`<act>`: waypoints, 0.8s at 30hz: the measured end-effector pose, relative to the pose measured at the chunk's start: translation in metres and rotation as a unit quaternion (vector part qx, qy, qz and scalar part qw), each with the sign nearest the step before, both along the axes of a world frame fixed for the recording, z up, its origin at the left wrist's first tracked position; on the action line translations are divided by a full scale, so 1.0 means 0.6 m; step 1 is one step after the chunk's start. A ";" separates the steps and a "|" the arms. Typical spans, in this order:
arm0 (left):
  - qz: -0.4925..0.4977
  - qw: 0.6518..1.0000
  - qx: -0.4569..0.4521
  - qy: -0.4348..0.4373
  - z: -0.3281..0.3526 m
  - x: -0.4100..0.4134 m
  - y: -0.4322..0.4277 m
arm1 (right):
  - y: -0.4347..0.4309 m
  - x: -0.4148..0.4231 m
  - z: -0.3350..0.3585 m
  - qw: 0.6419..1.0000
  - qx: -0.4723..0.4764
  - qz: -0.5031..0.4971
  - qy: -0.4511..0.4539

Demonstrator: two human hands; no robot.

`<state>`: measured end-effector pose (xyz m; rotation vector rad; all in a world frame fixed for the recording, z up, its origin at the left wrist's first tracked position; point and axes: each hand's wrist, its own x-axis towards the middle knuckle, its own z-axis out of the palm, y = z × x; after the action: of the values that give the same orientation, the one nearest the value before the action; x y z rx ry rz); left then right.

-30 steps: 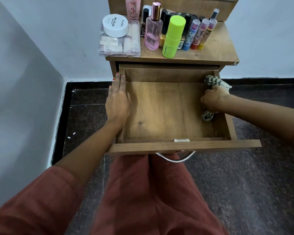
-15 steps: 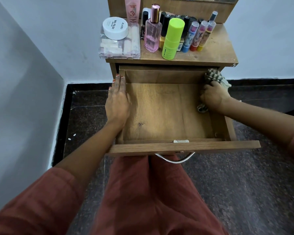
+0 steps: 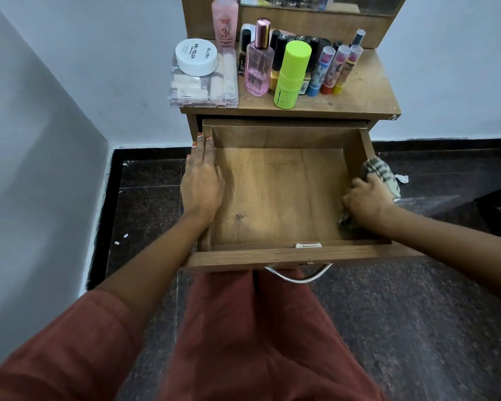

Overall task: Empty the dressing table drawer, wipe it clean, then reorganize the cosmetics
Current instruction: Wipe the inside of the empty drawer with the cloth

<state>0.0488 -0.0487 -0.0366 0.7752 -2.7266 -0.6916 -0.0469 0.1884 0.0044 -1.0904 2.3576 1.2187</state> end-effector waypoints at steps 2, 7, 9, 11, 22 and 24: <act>-0.003 1.000 -0.001 -0.004 0.000 0.000 -0.001 | -0.009 -0.026 -0.005 0.999 -0.017 0.023 0.041; -0.001 1.000 0.007 -0.013 0.003 0.001 0.000 | -0.032 -0.086 -0.013 0.992 -0.015 0.052 0.115; -0.001 1.000 0.008 -0.013 0.002 0.001 -0.001 | -0.041 -0.100 -0.020 0.989 -0.019 0.060 0.131; -0.002 1.000 0.007 -0.012 0.002 0.001 -0.001 | -0.046 -0.106 -0.027 0.987 -0.015 0.071 0.145; -0.008 1.000 -0.004 -0.008 0.002 0.001 -0.004 | -0.045 -0.111 -0.022 0.976 -0.018 0.075 0.202; -0.008 1.000 -0.001 -0.006 0.000 0.000 -0.004 | -0.044 -0.111 -0.011 0.976 -0.043 0.062 0.207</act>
<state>0.0490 -0.0511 -0.0364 0.7599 -2.7469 -0.6884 -0.1137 0.1620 -0.0020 -1.1119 2.7027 1.5275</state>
